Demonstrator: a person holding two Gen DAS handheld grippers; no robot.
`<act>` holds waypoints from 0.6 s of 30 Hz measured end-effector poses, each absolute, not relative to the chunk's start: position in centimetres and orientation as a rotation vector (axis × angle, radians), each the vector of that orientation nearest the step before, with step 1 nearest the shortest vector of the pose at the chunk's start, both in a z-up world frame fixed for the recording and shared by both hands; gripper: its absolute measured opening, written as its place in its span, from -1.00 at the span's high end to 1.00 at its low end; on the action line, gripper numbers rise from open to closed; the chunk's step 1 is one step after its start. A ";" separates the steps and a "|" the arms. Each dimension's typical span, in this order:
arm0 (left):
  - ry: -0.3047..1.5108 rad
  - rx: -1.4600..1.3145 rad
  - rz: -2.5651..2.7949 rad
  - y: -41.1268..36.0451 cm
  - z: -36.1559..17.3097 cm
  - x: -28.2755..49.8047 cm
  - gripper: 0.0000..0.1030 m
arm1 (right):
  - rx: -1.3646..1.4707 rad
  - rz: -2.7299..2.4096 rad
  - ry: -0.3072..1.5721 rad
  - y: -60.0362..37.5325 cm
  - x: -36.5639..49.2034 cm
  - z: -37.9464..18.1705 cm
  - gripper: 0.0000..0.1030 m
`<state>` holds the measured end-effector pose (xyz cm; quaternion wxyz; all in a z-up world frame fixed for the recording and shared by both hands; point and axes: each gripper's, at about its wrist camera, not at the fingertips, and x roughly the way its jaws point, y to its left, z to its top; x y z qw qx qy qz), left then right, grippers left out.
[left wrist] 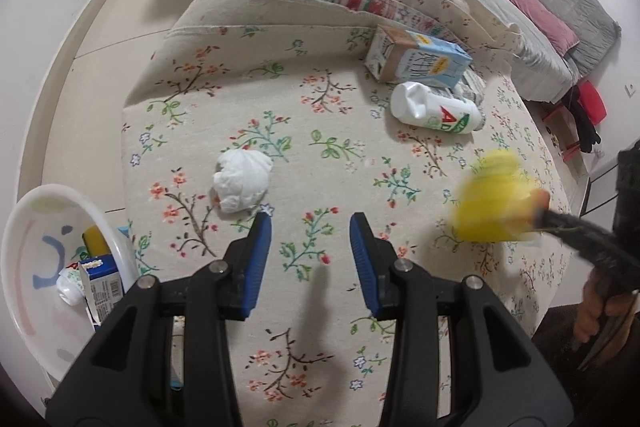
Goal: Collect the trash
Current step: 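Bring the yellow bag toward the left gripper and grasp it with the left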
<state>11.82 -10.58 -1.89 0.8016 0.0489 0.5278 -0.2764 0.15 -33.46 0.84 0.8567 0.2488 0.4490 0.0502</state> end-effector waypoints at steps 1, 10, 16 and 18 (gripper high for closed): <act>1.131 0.104 -0.595 -10.7 -1.9 11.8 0.17 | 0.543 0.131 0.915 -33.5 0.0 1.6 0.95; 1.145 0.054 -0.609 -10.3 -1.5 12.0 0.17 | 0.496 0.079 0.911 -33.2 0.7 2.3 0.76; 1.162 0.013 -0.640 -10.8 -1.3 12.0 0.05 | 0.569 0.045 0.923 -35.1 0.3 1.6 0.53; 1.161 0.018 -0.651 -11.3 -1.2 11.9 0.03 | 0.577 0.053 0.910 -35.3 0.3 2.1 0.14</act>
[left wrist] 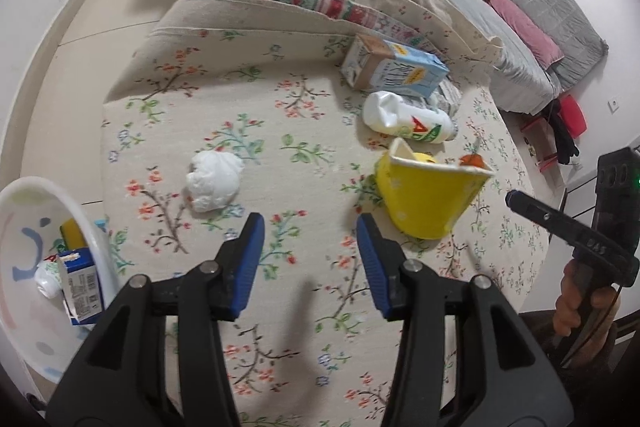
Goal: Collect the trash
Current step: 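Bring the yellow bag toward the left gripper and grasp it with the left, then pull the orange item out with the right gripper while the left holds the yellow bag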
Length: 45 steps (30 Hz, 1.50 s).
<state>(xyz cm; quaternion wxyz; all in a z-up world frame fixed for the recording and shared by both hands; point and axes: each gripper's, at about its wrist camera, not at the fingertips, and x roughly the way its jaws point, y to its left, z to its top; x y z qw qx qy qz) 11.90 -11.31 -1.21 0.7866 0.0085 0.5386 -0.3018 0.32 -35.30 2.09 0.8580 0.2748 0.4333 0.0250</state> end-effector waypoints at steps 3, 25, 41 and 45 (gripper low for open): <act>1.157 0.027 -0.665 -12.0 -1.0 11.7 0.03 | 0.553 0.085 0.875 -35.0 1.0 3.3 -0.01; 1.143 -0.030 -0.631 -9.0 -0.2 12.4 0.02 | 0.511 0.299 0.814 -29.8 8.4 8.7 0.94; 1.167 -0.012 -0.717 -12.7 0.2 10.6 -0.22 | 0.524 0.045 0.801 -36.0 3.7 8.6 0.95; 1.172 0.011 -0.735 -15.1 0.0 10.0 -0.45 | 0.482 0.021 0.804 -36.4 2.5 8.7 0.95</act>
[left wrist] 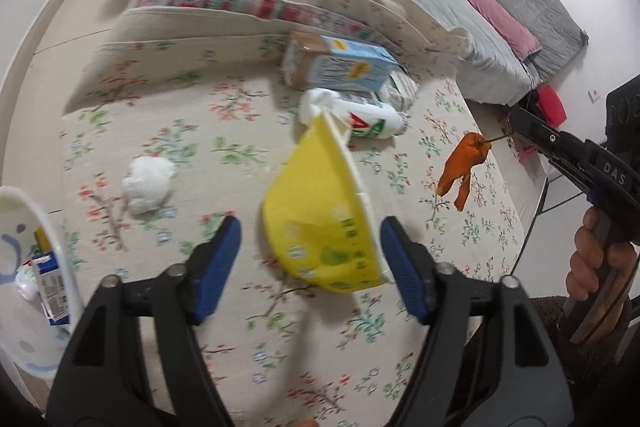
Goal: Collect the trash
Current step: 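Pull the orange item out with the right gripper while the left holds the yellow bag, then carry the yellow bag with the left gripper over the white bin while the right carries the orange item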
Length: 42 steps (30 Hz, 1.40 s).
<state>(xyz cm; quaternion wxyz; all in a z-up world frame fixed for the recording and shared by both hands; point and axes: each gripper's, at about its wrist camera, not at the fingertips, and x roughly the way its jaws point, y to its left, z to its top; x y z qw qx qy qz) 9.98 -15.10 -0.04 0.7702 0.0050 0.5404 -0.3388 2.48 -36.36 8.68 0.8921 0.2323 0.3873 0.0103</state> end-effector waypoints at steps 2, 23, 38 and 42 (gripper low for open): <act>1.178 0.023 -0.734 -15.9 -0.3 9.8 -0.45 | 0.479 0.019 0.804 -36.5 2.2 8.6 0.95; 1.148 0.161 -0.640 -17.0 -1.2 9.1 0.84 | 0.449 0.013 0.808 -35.3 1.1 7.7 0.94; 1.052 0.138 -0.580 -10.8 1.2 9.2 0.90 | 0.413 0.069 0.806 -31.9 2.2 8.3 0.94; 1.034 0.117 -0.542 -8.3 1.6 9.4 0.90 | 0.393 0.098 0.814 -30.1 2.9 8.4 0.94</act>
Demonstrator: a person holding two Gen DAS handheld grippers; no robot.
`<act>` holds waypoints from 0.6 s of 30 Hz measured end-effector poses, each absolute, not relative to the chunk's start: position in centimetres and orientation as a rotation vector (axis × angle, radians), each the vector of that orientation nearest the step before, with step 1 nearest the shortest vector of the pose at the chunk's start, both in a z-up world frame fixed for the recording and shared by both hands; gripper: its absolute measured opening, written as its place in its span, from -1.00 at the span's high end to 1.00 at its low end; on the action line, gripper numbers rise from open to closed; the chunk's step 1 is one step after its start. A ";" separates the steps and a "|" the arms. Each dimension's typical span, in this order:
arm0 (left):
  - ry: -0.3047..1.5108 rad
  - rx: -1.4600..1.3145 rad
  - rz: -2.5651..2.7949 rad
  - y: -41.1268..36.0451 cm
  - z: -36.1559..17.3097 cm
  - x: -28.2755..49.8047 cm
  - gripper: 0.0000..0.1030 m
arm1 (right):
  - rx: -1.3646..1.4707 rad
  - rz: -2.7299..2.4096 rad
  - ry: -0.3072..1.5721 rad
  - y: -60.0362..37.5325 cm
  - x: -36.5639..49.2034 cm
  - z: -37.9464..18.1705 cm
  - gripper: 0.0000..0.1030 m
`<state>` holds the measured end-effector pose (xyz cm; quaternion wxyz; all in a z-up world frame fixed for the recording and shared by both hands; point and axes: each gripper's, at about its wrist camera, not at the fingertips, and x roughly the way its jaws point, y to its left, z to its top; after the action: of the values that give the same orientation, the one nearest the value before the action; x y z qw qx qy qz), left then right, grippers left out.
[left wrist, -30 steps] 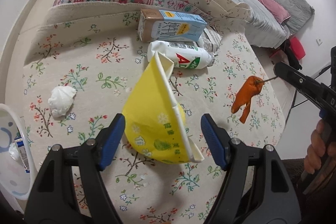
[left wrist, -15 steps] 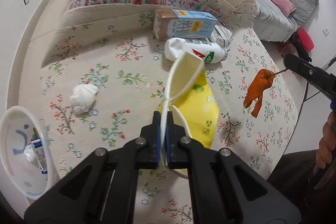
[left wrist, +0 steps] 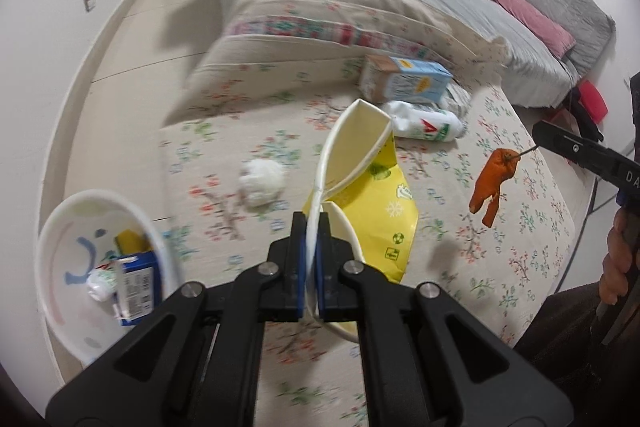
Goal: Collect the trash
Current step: 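Carry the yellow bag with the left gripper over the white bin while the right carries the orange item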
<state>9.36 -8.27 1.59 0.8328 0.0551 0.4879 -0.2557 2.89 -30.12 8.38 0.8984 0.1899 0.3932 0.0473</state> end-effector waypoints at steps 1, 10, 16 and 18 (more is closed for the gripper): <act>1.030 0.109 -0.531 -7.5 1.7 9.4 0.90 | 0.390 0.104 0.816 -29.8 3.0 8.4 0.94; 1.022 0.054 -0.427 -0.4 1.6 9.7 0.90 | 0.341 0.174 0.843 -25.3 5.0 8.1 0.94; 1.034 0.003 -0.357 4.4 0.9 9.7 0.90 | 0.305 0.219 0.861 -21.9 6.1 7.8 0.94; 1.038 -0.017 -0.332 5.9 0.6 9.8 0.90 | 0.294 0.236 0.867 -20.7 6.5 7.8 0.94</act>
<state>9.75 5.95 0.64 0.8550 -0.0083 0.4939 -0.1578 6.52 -20.67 7.77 0.8904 0.1415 0.4174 0.1136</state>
